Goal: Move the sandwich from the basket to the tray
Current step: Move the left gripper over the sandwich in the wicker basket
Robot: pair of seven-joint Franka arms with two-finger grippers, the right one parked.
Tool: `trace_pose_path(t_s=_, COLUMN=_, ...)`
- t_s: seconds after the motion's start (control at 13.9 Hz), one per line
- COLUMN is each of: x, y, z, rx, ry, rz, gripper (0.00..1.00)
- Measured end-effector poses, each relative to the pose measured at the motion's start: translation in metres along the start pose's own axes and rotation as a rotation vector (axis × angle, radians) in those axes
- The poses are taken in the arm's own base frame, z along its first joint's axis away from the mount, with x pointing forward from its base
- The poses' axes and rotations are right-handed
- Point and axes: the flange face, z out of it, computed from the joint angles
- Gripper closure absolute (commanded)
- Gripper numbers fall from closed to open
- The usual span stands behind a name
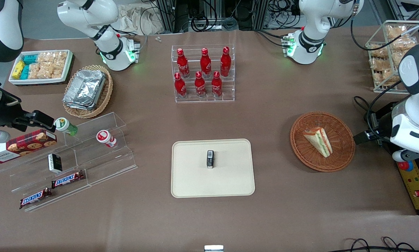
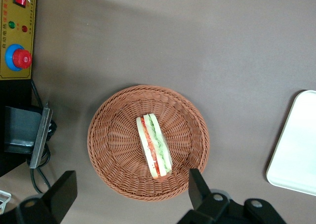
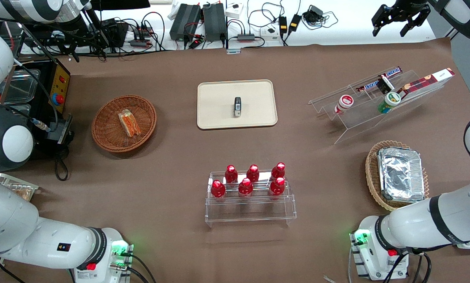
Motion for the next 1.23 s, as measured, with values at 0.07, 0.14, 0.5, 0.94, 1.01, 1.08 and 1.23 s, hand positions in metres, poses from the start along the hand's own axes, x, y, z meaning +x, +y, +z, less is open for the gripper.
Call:
trace_pose_path(t_s=0.07, x=0.0, y=0.0, z=0.0, rx=0.0, ry=0.0, rz=0.0, gripper=0.0)
trace_pose_path(t_s=0.14, x=0.0, y=0.0, z=0.0, rx=-0.001, ry=-0.001, rz=0.0, gripper=0.0)
trace_pose_path(t_s=0.5, x=-0.002, y=0.0, z=0.006, rx=0.009, ry=-0.031, rz=-0.007, gripper=0.0)
trace_pose_path(t_s=0.94, x=-0.012, y=-0.017, z=0.052, rx=0.042, ry=-0.101, rz=-0.231, gripper=0.0)
trace_pose_path(t_s=1.01, x=-0.018, y=-0.02, z=0.065, rx=0.042, ry=-0.102, rz=-0.286, gripper=0.0)
trace_pose_path(t_s=1.08, x=-0.025, y=-0.023, z=0.079, rx=0.039, ry=-0.099, rz=-0.323, gripper=0.0)
trace_pose_path(t_s=1.23, x=-0.041, y=-0.028, z=0.106, rx=0.02, ry=-0.076, rz=-0.346, gripper=0.0)
